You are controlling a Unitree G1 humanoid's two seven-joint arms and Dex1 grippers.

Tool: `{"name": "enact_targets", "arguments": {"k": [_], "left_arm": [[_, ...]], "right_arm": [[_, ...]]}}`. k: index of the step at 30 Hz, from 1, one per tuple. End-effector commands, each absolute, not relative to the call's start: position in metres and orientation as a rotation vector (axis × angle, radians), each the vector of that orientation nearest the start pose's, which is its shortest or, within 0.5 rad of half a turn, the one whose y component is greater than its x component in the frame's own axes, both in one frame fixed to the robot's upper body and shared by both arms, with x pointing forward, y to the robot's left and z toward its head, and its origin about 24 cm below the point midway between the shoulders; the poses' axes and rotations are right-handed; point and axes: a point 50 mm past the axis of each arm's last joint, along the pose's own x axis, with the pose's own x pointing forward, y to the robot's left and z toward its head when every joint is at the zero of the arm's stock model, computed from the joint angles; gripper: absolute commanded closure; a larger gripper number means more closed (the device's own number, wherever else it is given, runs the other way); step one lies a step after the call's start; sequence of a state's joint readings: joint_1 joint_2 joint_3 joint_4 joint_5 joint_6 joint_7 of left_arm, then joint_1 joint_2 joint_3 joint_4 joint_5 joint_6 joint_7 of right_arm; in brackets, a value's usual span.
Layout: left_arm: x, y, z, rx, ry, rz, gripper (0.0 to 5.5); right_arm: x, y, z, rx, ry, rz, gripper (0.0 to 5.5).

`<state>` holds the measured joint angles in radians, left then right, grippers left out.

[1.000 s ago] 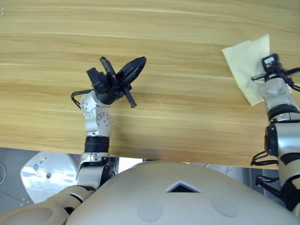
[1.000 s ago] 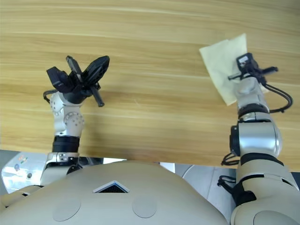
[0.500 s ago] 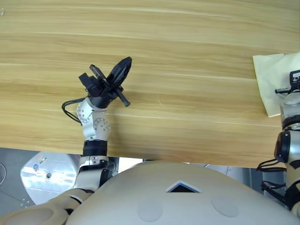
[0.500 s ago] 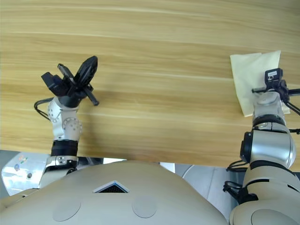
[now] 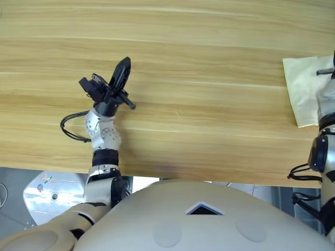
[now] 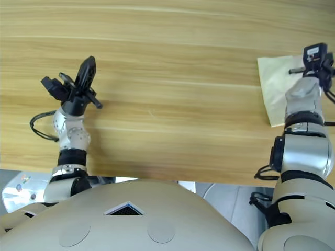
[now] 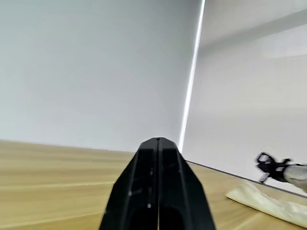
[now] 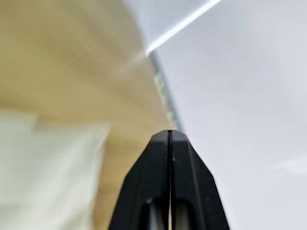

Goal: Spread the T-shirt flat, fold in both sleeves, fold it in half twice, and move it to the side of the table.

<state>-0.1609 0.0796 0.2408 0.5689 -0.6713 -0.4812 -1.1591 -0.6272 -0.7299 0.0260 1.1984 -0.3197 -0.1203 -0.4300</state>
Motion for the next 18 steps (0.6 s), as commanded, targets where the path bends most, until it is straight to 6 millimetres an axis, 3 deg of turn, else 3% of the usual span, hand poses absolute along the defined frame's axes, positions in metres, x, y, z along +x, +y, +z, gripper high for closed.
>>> {"name": "enact_targets", "arguments": {"k": [1,3,5,6,7,9,12,14,18], "left_arm": [[0.286,0.214,0.007,-0.413,-0.274,-0.314,5.50],[0.297,0.219,-0.001,-0.341,-0.151,-0.171,5.50],[0.304,0.221,-0.006,-0.278,-0.056,-0.086,5.50],[0.307,0.222,-0.007,-0.260,-0.018,-0.048,5.50],[0.309,0.224,-0.008,-0.256,0.008,-0.016,5.50],[0.310,0.235,-0.009,-0.247,0.050,0.062,5.50],[0.311,0.246,-0.010,-0.233,0.109,0.144,5.50],[0.313,0.249,-0.010,-0.207,0.144,0.163,5.50],[0.314,0.256,-0.008,-0.186,0.174,0.175,5.50]], "right_arm": [[0.335,-0.323,0.129,-1.152,-0.193,-0.677,5.49],[0.345,-0.247,0.118,-1.285,-0.473,-0.544,5.49],[0.342,-0.163,0.081,-1.459,-0.708,-0.230,5.49],[0.335,-0.134,0.055,-1.530,-0.742,0.004,5.49],[0.330,-0.121,0.032,-1.560,-0.690,0.194,5.49],[0.324,-0.114,0.004,-1.516,-0.487,0.419,5.49],[0.322,-0.117,-0.016,-1.424,-0.212,0.521,5.49],[0.319,-0.111,-0.020,-1.069,-0.026,0.541,5.49],[0.321,-0.110,-0.012,-0.352,0.120,0.546,5.49]]}}
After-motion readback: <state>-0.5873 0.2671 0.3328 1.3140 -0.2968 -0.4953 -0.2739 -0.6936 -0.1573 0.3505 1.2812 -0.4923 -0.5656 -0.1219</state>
